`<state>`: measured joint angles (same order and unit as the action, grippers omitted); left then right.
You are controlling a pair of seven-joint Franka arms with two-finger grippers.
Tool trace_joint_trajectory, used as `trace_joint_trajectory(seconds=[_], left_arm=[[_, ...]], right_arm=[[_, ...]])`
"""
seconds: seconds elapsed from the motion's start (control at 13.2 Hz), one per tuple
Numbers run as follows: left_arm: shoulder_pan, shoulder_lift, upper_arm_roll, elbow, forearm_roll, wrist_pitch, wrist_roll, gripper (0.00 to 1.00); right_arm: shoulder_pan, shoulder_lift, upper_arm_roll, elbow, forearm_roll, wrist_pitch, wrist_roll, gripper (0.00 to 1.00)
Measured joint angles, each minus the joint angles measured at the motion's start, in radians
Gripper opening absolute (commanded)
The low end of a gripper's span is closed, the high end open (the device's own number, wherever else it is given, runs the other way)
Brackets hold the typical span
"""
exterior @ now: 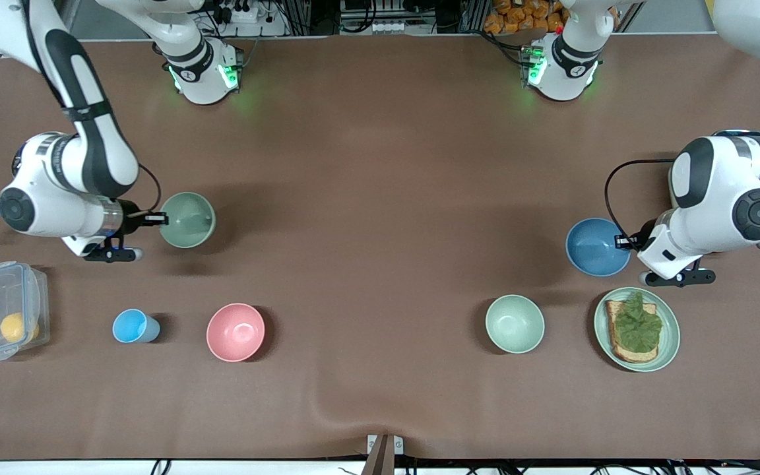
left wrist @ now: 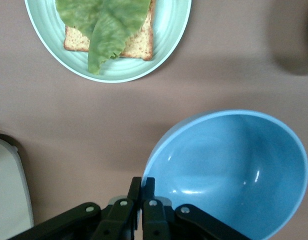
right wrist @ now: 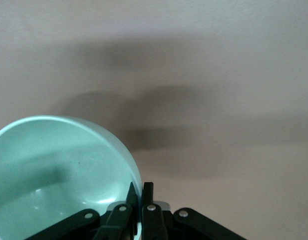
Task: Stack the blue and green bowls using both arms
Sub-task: 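Carry the green bowl with the right gripper toward the table middle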
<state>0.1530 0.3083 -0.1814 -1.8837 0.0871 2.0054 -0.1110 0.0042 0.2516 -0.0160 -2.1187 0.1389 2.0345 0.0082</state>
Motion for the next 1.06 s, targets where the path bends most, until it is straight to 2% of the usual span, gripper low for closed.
trace_joint_trajectory(seconds=[0.3,0.53,0.76,1.06], left_arm=[[0.0,-0.031,-0.001,0.011,-0.048,-0.045,0.0,0.0],[0.0,-0.033,-0.003,0.026,-0.049,-0.059,0.0,0.0],[0.0,-0.033,-0.016,0.031,-0.049,-0.075,0.0,0.0],[0.0,-0.034,-0.018,0.032,-0.049,-0.082,0.0,0.0]], right_arm=[[0.17,-0.049,0.008,0.001,0.096,-0.034,0.279,0.0],[0.318,-0.066,0.01,0.01,0.11,-0.022,0.524,0.0],[0.45,-0.064,0.012,0.015,0.124,0.051,0.73,0.0],[0.603,-0.038,0.011,0.018,0.229,0.212,0.912,0.0]])
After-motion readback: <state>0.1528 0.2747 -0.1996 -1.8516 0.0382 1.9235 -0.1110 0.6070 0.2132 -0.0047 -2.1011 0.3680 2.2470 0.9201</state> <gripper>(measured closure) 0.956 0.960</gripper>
